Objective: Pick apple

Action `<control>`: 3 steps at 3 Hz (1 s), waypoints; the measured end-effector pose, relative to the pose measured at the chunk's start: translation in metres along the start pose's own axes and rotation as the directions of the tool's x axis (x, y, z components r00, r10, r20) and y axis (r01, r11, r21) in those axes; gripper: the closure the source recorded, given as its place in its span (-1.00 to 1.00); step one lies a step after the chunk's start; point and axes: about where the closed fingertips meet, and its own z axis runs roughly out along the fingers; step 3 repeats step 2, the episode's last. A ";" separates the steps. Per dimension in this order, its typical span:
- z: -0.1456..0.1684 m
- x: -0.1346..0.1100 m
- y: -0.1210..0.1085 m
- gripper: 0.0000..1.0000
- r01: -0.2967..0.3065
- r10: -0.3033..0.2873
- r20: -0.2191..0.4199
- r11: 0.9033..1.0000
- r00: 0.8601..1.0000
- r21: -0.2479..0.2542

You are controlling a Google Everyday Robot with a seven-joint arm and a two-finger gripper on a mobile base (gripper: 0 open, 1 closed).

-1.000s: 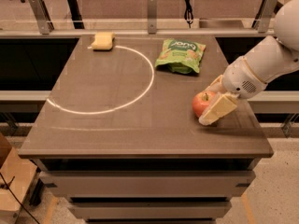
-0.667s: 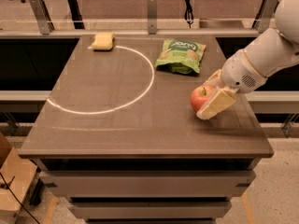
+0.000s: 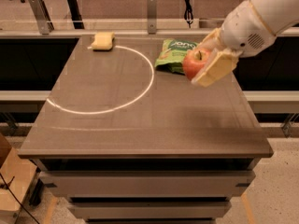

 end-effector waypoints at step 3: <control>-0.060 -0.063 -0.020 1.00 0.124 -0.129 0.050 0.989 0.990 0.085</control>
Offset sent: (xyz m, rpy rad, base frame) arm 0.0036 0.0118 0.0517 0.0117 -0.0743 0.0543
